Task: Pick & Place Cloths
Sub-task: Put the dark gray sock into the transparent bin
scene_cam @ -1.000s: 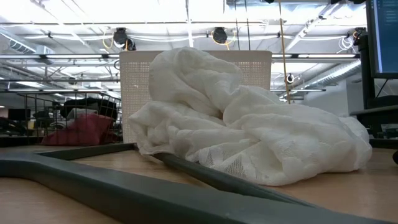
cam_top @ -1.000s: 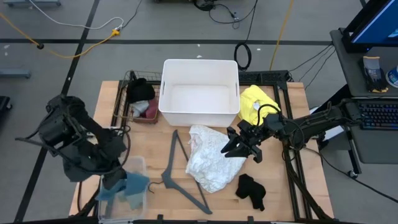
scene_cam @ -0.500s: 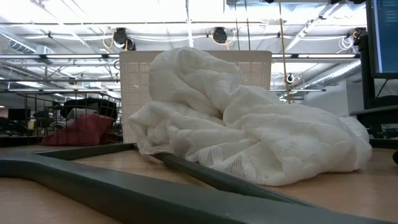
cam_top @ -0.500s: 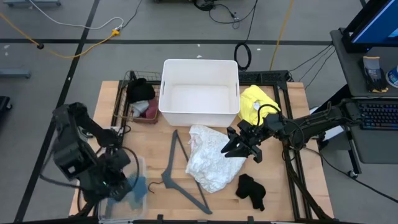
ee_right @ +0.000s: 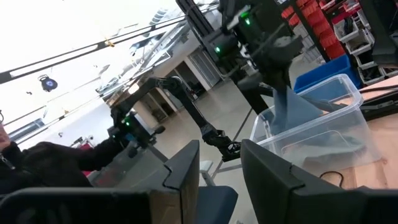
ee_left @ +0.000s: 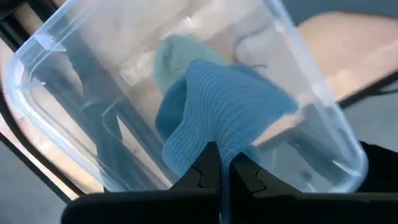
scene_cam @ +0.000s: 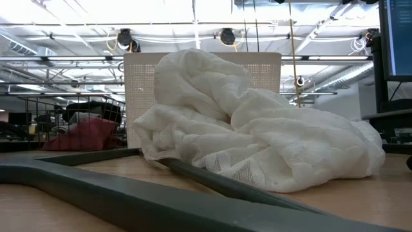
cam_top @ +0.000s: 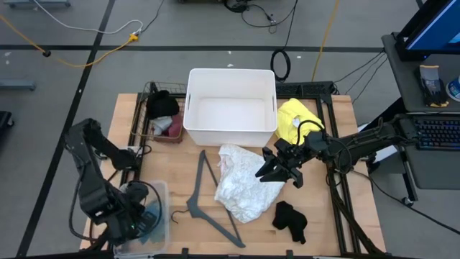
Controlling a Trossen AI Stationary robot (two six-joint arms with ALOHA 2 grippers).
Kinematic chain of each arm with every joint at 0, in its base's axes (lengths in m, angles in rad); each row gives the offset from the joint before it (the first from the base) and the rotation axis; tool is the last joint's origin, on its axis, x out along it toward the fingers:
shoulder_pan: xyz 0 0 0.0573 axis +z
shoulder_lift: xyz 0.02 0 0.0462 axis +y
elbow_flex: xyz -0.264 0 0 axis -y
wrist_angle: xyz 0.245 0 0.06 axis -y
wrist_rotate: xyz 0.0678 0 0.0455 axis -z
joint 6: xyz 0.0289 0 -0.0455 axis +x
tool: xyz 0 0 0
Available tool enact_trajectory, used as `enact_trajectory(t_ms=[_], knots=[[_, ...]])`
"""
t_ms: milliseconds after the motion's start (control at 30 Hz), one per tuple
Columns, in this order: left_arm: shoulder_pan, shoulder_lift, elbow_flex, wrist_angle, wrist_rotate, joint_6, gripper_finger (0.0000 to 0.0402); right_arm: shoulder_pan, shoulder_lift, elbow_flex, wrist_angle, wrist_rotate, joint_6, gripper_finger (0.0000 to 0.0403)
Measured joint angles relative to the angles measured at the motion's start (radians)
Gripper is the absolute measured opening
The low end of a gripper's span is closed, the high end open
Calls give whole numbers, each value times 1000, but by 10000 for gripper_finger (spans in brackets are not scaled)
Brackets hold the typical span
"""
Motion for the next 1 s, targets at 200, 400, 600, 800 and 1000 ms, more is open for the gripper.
enact_trajectory(t_ms=[200, 400, 600, 800, 1000], knots=[[0, 0, -150, 117, 69, -1, 1, 0, 0, 0, 0, 0, 0, 110], [0, 0, -264, 228, 86, -60, 21, 0, 0, 0, 0, 0, -2, 110], [2, 0, -276, 245, 80, -75, 62, 0, 0, 0, 0, -3, -3, 110], [2, -1, -276, 245, 79, -68, 146, 0, 0, 0, -28, -6, -4, 110], [2, -1, -276, 244, 184, -33, 236, 0, 0, 0, -100, -30, -18, 110]])
